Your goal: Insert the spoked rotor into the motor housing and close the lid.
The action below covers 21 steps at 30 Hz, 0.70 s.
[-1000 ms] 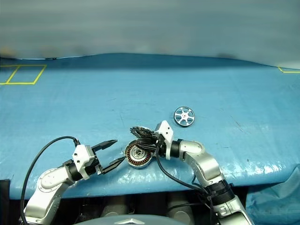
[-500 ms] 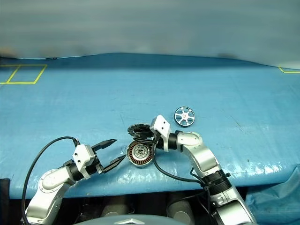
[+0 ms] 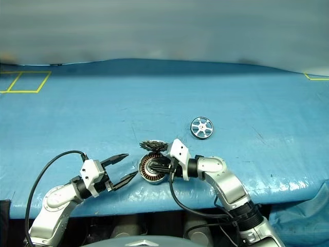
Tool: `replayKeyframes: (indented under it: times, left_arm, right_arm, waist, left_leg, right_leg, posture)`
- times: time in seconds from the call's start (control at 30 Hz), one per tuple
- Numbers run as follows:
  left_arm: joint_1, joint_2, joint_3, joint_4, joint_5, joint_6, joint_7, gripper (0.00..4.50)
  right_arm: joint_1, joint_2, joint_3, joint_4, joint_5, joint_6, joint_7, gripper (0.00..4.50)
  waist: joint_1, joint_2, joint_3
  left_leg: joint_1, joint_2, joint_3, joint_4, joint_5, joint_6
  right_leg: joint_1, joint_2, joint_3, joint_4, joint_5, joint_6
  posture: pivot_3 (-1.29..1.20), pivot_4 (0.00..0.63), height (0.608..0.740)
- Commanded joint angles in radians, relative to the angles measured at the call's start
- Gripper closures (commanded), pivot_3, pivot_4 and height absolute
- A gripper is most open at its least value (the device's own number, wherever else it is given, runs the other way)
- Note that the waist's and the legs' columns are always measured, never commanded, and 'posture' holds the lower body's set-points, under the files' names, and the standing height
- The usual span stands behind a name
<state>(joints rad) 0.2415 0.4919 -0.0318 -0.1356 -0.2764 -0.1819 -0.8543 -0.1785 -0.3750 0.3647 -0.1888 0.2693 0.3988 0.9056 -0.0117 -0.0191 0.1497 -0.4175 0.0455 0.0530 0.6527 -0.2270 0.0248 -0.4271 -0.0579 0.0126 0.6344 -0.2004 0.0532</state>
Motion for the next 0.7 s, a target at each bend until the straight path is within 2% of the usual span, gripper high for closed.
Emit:
replayKeyframes:
  times: [0.03, 0.7]
  left_arm:
    - [-0.003, 0.002, 0.003, 0.001, -0.005, -0.024, -0.011, 0.81]
    - [-0.003, 0.001, 0.01, 0.016, 0.003, -0.044, -0.008, 0.81]
  right_arm:
    - [-0.004, 0.009, -0.002, -0.006, -0.003, -0.024, -0.007, 3.84]
    - [-0.002, 0.009, 0.001, 0.037, -0.026, -0.056, -0.004, 3.84]
  waist:
    - [0.0, 0.0, 0.0]
    - [0.0, 0.0, 0.0]
  left_leg:
    - [0.0, 0.0, 0.0, 0.0, 0.0, 0.0]
    - [0.0, 0.0, 0.0, 0.0, 0.0, 0.0]
  right_leg:
    - [0.0, 0.0, 0.0, 0.0, 0.0, -0.001]
    - [0.0, 0.0, 0.0, 0.0, 0.0, 0.0]
  posture:
    - [0.0, 0.15, 0.74]
    - [0.0, 0.15, 0.74]
